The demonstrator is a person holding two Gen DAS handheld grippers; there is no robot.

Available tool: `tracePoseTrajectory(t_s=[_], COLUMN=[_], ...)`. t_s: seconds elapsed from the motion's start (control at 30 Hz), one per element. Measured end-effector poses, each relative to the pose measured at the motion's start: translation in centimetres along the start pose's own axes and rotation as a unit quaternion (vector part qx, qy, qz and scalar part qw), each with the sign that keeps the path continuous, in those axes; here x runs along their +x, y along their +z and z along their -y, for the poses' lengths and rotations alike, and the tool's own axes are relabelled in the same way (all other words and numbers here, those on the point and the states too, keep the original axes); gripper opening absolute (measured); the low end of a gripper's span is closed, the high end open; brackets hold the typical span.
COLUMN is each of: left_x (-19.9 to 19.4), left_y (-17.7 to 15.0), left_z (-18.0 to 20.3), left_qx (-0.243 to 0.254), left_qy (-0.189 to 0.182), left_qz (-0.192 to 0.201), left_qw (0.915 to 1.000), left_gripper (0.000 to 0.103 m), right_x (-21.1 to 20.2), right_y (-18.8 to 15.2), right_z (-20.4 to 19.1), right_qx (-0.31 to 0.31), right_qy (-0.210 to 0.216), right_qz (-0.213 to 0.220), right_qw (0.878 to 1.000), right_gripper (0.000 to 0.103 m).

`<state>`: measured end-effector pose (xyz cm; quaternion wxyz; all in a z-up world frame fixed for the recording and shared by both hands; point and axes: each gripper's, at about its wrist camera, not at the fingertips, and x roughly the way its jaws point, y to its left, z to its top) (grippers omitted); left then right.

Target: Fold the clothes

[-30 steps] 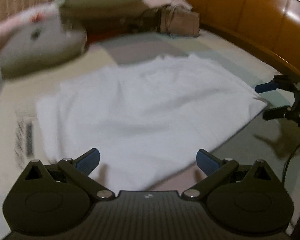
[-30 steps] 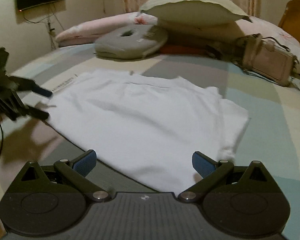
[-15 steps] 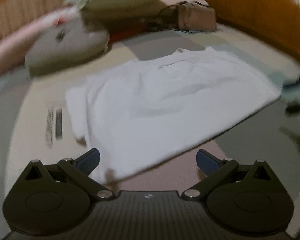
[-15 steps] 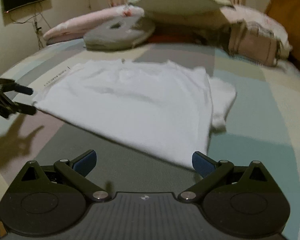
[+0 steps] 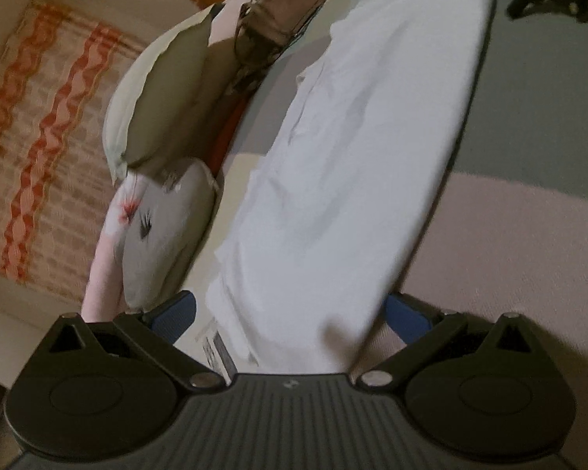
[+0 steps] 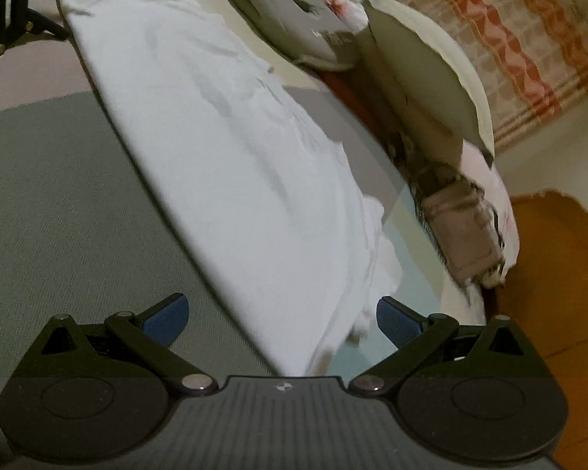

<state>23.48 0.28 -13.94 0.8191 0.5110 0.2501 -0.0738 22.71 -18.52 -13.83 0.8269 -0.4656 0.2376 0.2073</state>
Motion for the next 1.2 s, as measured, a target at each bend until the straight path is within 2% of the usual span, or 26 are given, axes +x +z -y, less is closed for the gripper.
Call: tracePoseTrajectory(t_s=[0.27, 0.4, 0.5, 0.6, 0.7, 0.8, 0.93, 1.03, 1.13, 1.2], left_x=[1.4, 1.4, 1.8, 2.9, 3.6, 3.6, 3.5, 3.7, 4.4, 4.6], left_y=[4.4, 4.5, 2.9, 1.2, 0.7, 1.9, 4.0, 3.1, 1.2, 0.4], left_z=[2.4, 2.7, 1.6, -0.1, -0.2, 0.8, 2.2, 1.8, 1.0, 0.4], left_qx=[0.065, 0.081, 0.08, 0.067, 0.083, 0.103, 0.127, 0.136, 0.146, 0.129], left_qy=[0.002, 0.002, 0.015, 0.029, 0.045, 0.051, 0.052, 0.053, 0.073, 0.073], left_qz=[0.053, 0.065, 0.042, -0.002, -0.025, -0.01, 0.022, 0.024, 0.005, -0.002], left_qw=[0.9965, 0.9946, 0.9958, 0.9973, 0.9952, 0.9933, 0.9904, 0.989, 0.9865, 0.989], left_gripper=[0.102, 0.102, 0.102, 0.102, 0.102, 0.102, 0.102, 0.102, 0.102, 0.101], right_x=[1.6, 1.7, 1.9, 2.3, 2.8, 3.1, 3.2, 3.2, 3.9, 4.6], right_y=[5.1, 5.9, 4.7, 3.7, 3.2, 3.1, 5.4, 5.1, 3.0, 1.6], right_z=[-2.3, -2.6, -2.0, -1.1, -0.1, 0.1, -2.3, -2.3, -0.8, 0.3], right_qx=[-0.042, -0.045, -0.049, -0.038, -0.018, -0.008, -0.042, -0.066, -0.077, -0.077], right_qy=[0.002, 0.002, -0.01, -0.021, -0.026, -0.032, -0.023, -0.026, -0.05, -0.07], right_qz=[0.058, 0.07, 0.056, 0.035, 0.018, 0.01, 0.044, 0.053, 0.029, 0.007], right_qw=[0.997, 0.997, 0.997, 0.998, 0.999, 0.999, 0.998, 0.996, 0.995, 0.995], right_gripper=[0.103, 0.103, 0.103, 0.103, 0.103, 0.103, 0.103, 0.103, 0.103, 0.103])
